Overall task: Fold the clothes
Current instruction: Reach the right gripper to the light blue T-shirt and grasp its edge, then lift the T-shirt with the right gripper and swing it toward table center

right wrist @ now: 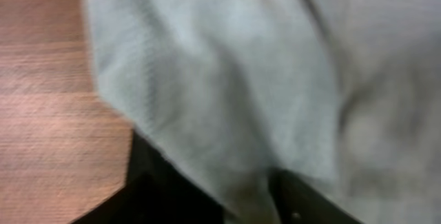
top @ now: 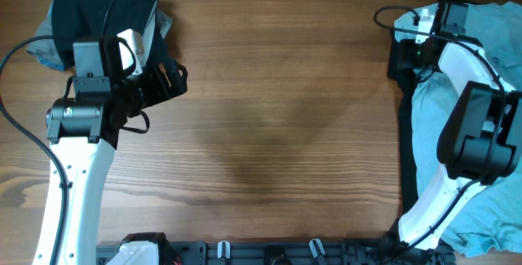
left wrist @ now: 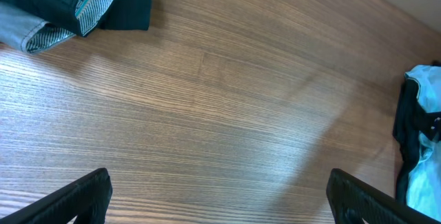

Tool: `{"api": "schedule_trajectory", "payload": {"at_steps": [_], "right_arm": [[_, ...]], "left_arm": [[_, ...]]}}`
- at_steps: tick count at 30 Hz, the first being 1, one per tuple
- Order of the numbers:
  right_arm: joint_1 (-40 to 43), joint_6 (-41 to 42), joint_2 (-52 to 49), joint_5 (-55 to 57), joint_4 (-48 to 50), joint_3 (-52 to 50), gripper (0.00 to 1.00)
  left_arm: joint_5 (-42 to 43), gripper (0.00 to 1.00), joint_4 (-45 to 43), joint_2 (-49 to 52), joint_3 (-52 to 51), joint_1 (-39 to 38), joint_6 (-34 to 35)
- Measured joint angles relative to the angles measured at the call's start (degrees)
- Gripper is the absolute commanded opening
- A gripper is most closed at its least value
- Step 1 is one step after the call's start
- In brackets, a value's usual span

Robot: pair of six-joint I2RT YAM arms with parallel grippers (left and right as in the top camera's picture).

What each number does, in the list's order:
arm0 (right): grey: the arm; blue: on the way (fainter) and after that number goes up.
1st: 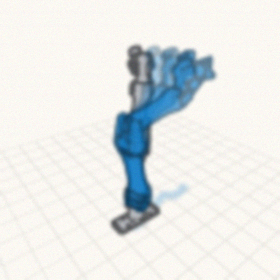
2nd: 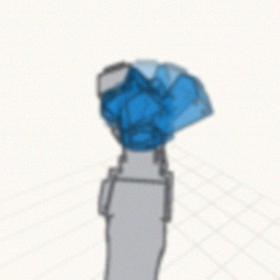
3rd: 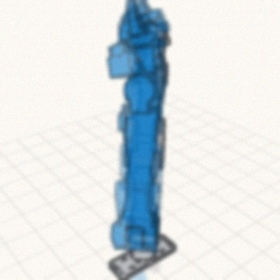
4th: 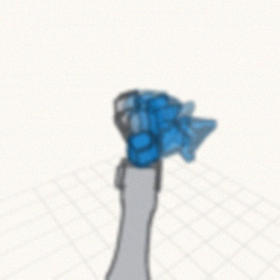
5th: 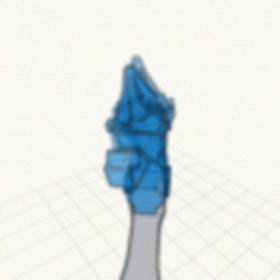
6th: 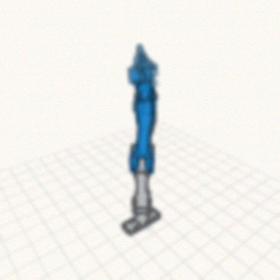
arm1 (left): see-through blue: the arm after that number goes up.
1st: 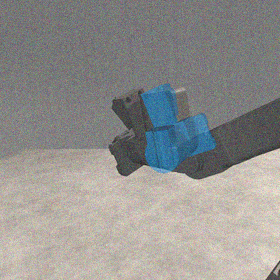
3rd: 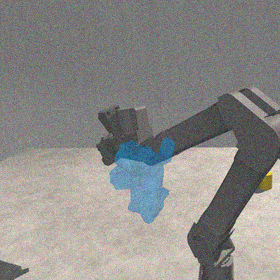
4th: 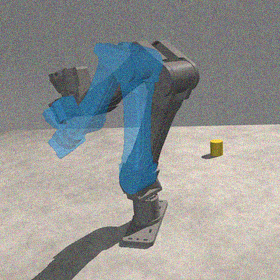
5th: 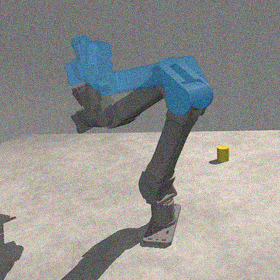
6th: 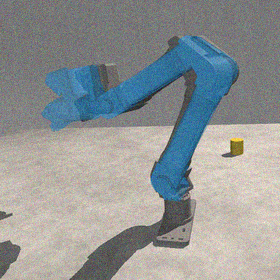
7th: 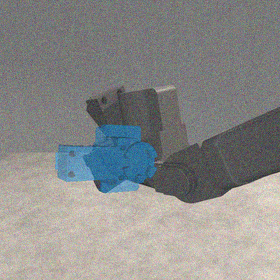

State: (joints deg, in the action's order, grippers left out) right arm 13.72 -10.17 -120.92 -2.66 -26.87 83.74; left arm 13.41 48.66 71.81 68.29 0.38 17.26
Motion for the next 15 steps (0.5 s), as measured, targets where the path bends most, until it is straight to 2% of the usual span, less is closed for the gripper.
{"api": "schedule_trajectory", "payload": {"at_steps": [3,5,7,10,13,14,15], "right_arm": [[0.0,-3.1,0.0,-2.7,-0.1,0.0,0.65],[0.0,-3.6,0.1,-3.7,-0.2,0.2,0.68],[0.0,-4.1,0.8,-4.4,-0.2,0.7,0.77],[0.0,-3.3,3.5,-4.7,-0.4,0.8,0.8],[0.0,-2.7,5.6,-3.3,-0.5,1.7,0.78],[0.0,-2.5,5.7,-2.0,-0.5,2.1,0.73],[0.0,-2.6,5.6,-0.2,-0.5,2.1,0.62]], "left_arm": [[0.0,1.0,0.0,0.2,0.0,0.0,0.0],[0.0,1.0,0.0,0.8,0.0,0.0,0.0],[0.0,1.0,0.0,1.9,0.0,0.0,0.0],[0.0,1.0,0.0,2.9,0.0,0.0,0.0],[0.0,1.0,0.0,3.0,0.0,0.0,0.0],[0.0,1.0,0.0,3.0,0.0,0.0,0.0],[0.0,1.0,0.0,3.0,0.0,0.0,0.0]]}}
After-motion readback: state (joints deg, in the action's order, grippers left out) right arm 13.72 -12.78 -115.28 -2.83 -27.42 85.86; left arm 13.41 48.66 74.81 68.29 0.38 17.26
